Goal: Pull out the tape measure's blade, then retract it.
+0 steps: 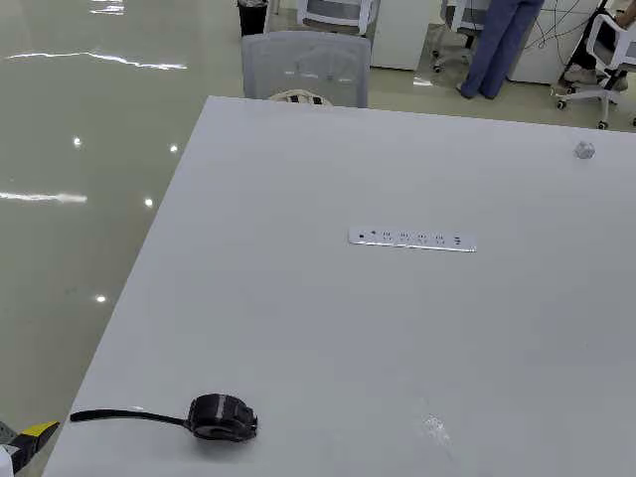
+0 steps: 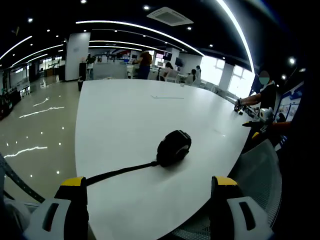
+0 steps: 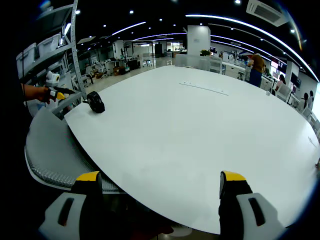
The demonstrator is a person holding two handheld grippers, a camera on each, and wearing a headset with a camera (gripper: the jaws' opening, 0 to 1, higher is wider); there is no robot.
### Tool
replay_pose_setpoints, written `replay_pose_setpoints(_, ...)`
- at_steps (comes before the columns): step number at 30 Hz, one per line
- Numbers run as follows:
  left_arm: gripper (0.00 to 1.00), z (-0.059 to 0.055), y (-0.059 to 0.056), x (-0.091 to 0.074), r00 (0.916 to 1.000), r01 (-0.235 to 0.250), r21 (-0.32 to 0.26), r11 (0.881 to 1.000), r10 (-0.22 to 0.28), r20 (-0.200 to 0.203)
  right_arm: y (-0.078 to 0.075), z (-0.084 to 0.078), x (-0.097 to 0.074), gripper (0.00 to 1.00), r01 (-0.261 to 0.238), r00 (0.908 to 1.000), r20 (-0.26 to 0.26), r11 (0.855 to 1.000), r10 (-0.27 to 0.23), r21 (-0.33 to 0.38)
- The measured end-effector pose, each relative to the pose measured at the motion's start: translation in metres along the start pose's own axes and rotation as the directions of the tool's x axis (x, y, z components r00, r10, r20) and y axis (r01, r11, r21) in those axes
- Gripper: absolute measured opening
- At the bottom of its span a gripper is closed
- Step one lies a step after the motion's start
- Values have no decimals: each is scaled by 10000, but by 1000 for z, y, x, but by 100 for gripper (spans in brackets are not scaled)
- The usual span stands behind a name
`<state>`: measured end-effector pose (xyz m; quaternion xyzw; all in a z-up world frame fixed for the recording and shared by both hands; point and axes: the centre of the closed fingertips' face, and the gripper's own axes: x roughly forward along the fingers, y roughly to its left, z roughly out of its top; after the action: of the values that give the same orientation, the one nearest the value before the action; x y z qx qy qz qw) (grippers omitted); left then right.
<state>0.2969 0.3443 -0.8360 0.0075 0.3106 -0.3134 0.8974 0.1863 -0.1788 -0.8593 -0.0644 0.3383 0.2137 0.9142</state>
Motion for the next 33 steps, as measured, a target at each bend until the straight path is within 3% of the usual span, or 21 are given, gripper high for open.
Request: replay_pose_setpoints(33, 100, -6, 1, 1, 10000, 71, -24, 10000, -72, -63, 4, 0, 1, 100, 115, 9999, -70, 9999, -115, 10)
